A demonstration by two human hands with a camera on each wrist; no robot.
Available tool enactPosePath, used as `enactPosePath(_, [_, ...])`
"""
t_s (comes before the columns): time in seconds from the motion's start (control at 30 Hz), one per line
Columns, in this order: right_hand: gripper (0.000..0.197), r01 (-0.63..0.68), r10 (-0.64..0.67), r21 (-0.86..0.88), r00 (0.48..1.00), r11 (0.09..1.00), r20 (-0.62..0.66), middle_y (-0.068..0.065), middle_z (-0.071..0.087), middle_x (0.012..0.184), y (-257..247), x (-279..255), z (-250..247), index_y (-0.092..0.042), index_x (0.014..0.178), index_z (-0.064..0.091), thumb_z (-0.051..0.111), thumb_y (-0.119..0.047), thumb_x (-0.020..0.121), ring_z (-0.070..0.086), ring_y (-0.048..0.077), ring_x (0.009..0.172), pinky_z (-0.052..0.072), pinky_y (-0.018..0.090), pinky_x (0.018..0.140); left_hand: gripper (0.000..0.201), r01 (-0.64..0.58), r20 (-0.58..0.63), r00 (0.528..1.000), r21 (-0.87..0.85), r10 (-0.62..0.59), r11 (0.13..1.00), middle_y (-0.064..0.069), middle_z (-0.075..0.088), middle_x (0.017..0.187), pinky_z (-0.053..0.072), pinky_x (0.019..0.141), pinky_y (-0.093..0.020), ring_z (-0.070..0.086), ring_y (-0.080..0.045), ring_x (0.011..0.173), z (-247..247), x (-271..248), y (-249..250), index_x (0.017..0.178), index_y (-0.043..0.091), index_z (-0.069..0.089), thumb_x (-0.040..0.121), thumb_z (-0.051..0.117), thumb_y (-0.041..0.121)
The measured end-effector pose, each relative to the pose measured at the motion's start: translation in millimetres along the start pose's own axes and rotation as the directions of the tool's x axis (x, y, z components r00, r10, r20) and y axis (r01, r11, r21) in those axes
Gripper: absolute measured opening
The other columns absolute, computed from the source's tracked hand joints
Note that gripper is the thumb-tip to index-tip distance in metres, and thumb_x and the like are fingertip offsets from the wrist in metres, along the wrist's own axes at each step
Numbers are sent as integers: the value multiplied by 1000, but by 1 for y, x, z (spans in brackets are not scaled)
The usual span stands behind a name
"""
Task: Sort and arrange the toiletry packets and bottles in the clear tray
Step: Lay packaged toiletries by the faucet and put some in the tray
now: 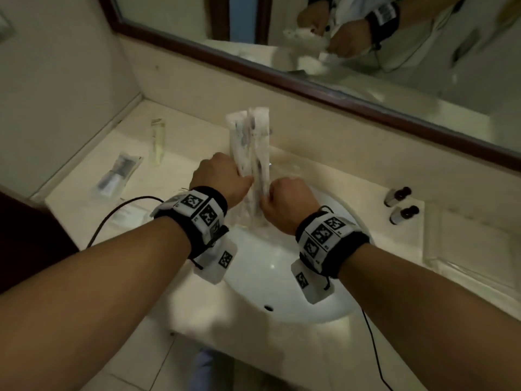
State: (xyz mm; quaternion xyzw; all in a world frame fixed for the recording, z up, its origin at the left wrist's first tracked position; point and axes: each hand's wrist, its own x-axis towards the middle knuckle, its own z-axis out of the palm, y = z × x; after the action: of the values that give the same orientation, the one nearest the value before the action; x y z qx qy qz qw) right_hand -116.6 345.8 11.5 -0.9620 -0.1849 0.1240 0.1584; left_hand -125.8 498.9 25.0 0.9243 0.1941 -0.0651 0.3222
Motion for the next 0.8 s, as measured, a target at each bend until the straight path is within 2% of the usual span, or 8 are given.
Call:
enactPosePath(0.1, [37,-43,44,8,997,999,-65,7,49,67,37,-30,-16,-12,66,46,48,-40,91,48,28,62,33,30,59,29,-89,14,996,48,88,995,-5,71,80,59,72,-36,67,-27,77,22,-19,39,81,16,74,77,71,45])
enactPosePath(0.2, [34,-91,92,19,988,996,-121,10,55,72,77,-64,-31,-11,72,51,49,-38,92,52,29,65,34,31,60,30,-172,65,984,70,167,983,-3,71,72,59,70,-36,67,-24,71,50,-37,80,74,15,74,79,69,45])
enactPosePath(0.3, [33,-173,184,76,971,982,-155,9,54,71,122,-99,-43,-9,73,52,50,-36,93,55,30,66,35,31,58,32,-240,127,965,74,229,968,-3,70,69,59,69,-35,67,-24,69,85,-54,123,69,16,71,77,67,46])
enactPosePath(0.43, [35,-288,317,164,928,943,-196,12,59,69,185,-147,-53,-8,70,56,51,-34,93,58,31,68,48,36,63,29,-335,213,926,85,311,938,-3,67,70,57,67,-33,65,-25,72,138,-81,180,71,17,70,80,68,44])
enactPosePath(0.53, [33,-414,476,280,853,866,-215,13,65,75,229,-185,-53,-7,72,60,54,-34,90,62,32,71,53,37,65,30,-420,300,878,105,374,901,-5,69,77,58,72,-37,66,-27,78,182,-103,213,77,16,71,83,68,45])
enactPosePath(0.6, [33,-492,578,347,788,799,-212,13,65,73,257,-209,-48,-7,70,60,55,-34,88,60,31,70,49,35,61,31,-497,352,832,132,428,858,-5,69,85,57,75,-38,64,-28,84,211,-116,232,84,17,72,86,65,46])
enactPosePath(0.7, [35,-571,694,440,694,693,-191,8,54,60,294,-243,-38,-9,60,52,57,-30,87,53,28,62,35,27,53,30,-578,419,775,171,472,798,-4,66,82,52,69,-34,62,-28,80,248,-135,254,82,18,67,88,61,47])
enactPosePath(0.8, [36,-608,790,570,600,553,-127,12,59,60,322,-272,-29,1,63,60,60,-26,87,57,28,61,41,28,51,28,-630,485,728,194,485,752,-3,64,77,46,64,-31,62,-26,75,282,-147,272,77,21,62,88,61,47])
